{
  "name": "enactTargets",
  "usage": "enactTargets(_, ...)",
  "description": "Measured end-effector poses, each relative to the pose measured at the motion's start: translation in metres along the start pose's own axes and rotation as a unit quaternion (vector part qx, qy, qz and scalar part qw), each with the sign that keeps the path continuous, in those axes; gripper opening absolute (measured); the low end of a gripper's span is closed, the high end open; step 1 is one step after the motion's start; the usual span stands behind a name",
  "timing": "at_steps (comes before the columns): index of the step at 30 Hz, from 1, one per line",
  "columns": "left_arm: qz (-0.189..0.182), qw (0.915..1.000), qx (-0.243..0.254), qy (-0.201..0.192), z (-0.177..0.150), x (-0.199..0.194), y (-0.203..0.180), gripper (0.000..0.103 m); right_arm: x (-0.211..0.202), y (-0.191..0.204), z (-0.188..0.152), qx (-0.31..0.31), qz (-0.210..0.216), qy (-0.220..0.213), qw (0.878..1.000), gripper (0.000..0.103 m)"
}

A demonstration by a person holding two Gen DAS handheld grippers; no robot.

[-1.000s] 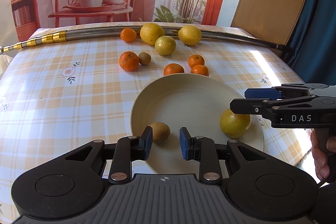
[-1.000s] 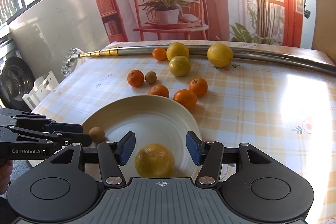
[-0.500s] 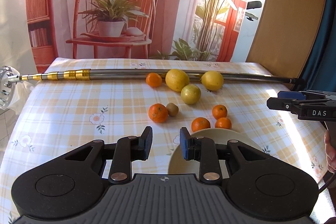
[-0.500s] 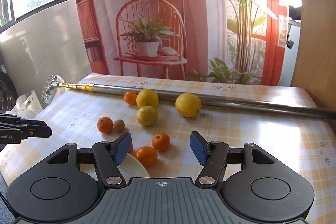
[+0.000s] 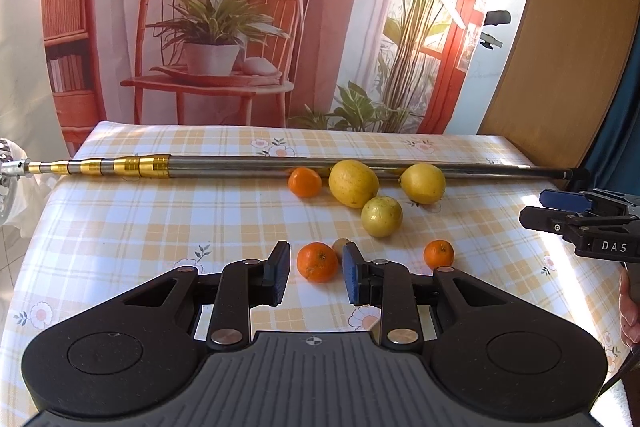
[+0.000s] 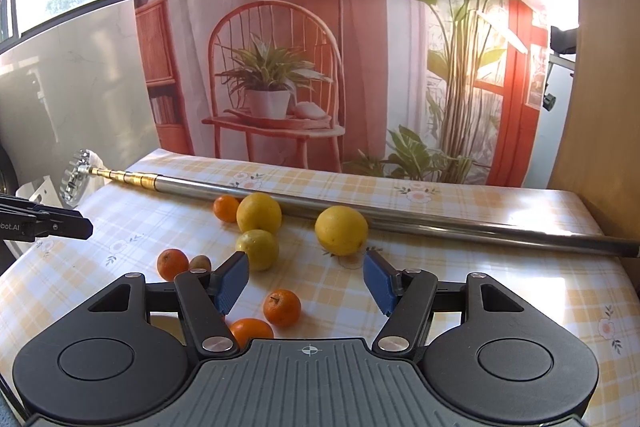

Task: Organize fruits
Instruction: 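Move the left gripper to a mandarin orange and close on it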

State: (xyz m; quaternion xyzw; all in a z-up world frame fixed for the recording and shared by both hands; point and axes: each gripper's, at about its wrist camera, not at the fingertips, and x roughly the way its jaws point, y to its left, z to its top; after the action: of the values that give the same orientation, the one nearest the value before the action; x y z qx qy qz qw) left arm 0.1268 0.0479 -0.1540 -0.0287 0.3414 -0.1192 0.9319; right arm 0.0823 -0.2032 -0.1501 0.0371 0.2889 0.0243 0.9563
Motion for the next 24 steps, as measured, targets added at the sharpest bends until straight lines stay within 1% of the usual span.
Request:
enactTargets(5,-0.012,0.9992,0.021,0.033,0.002,0.035,0.001,0.030,0.020,-0.002,0.002,0.016,0.014,0.016,1.000,0.060)
enactTargets(6,-0.015,0.9989,0.022,0.039,0.002,0.042,0.002,0.032,0.024,-0.004,0.002,0.021,0.016,0.018,0.999,0.060)
enactTargets(7,-0.019,0.9986,0.021,0.044,0.002,0.050,0.004,0.039,0.028,-0.007,0.003,0.026,0.016,0.021,0.999,0.060)
enactTargets(9,-0.020,0.9984,0.021,0.049,0.002,0.063,0.008,0.049,0.036,-0.010,0.004,0.036,0.017,0.026,0.999,0.060)
enactTargets(12,-0.024,0.9975,0.029,0.059,0.001,0.078,0.010,0.049,0.046,-0.014,0.003,0.046,0.019,0.031,0.998,0.060)
enactTargets(18,-0.013,0.9961,0.038,0.079,-0.002,0.100,0.013,0.050,0.061,-0.019,0.000,0.060,0.023,0.045,0.997,0.060)
enactTargets(21,-0.030,0.9961,0.028,0.078,-0.003,0.104,0.016,0.051,0.068,-0.022,0.000,0.067,0.025,0.051,0.996,0.060)
enactTargets(24,-0.036,0.9959,0.030,0.077,-0.003,0.108,0.014,0.051,0.074,-0.022,0.001,0.071,0.024,0.055,0.996,0.060)
